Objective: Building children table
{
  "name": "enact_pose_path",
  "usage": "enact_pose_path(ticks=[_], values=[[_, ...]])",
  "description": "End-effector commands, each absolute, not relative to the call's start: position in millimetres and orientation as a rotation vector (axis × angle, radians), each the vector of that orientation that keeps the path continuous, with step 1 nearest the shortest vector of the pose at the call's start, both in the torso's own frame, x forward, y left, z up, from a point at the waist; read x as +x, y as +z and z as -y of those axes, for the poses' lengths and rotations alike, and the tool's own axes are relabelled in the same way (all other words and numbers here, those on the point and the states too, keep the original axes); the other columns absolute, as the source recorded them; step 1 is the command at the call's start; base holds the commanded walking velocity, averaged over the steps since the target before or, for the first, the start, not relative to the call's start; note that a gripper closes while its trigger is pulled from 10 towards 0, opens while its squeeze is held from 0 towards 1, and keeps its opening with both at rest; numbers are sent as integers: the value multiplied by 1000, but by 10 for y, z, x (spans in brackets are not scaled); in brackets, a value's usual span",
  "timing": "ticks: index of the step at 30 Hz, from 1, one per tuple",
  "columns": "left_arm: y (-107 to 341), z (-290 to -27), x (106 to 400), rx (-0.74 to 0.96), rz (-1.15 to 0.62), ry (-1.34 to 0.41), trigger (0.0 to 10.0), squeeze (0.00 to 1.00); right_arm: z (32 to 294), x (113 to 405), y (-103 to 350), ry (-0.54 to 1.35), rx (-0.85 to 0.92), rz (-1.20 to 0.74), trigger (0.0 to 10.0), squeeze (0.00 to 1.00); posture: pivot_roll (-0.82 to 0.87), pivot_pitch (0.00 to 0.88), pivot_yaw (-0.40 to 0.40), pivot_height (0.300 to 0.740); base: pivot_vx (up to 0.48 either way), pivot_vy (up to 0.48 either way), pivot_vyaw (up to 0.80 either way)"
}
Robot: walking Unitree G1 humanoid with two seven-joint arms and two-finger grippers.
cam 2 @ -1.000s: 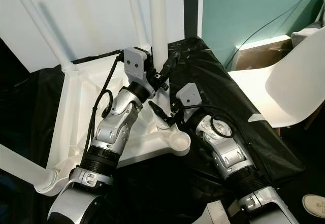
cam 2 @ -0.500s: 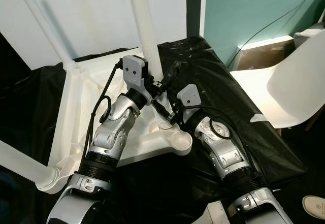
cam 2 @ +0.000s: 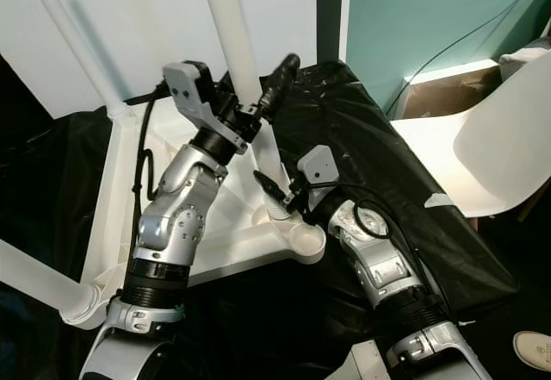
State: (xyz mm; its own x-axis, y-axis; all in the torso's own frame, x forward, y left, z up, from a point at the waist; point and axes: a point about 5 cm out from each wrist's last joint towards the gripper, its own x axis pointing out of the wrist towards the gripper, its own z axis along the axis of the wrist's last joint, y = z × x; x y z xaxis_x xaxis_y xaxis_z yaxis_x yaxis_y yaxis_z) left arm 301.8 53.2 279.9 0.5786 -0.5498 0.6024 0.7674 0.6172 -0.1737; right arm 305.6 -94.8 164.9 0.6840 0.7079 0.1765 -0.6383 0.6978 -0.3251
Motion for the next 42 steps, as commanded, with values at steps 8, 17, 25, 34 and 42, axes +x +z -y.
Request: enact_pose_path(ticks=[8, 17, 25, 34, 42], values=[[2259, -589, 2774, -242, 329, -1141, 10000, 0, 933, 3095, 1592, 727, -266, 272, 0, 0, -46, 0, 119, 740, 0, 0, 0], [1779, -865, 2617, -57, 54, -1197, 10000, 0, 989, 3134, 1668, 657, -269, 293, 5961, 0, -34, 0, 118, 740, 0, 0, 0], [1775, -964, 2530, -55, 24, -1244, 10000, 0, 1040, 3184, 1693, 598, -298, 297, 10000, 0, -36, 0, 118, 740, 0, 0, 0], [1466, -1073, 2146, 27, -250, -1509, 10000, 0, 1060, 3274, 1813, 522, -334, 333, 10000, 0, -38, 0, 110, 740, 0, 0, 0], [1284, -1021, 2364, 70, -242, -1334, 10000, 0, 846, 3237, 1911, 573, -301, 378, 10000, 0, -38, 0, 105, 740, 0, 0, 0]])
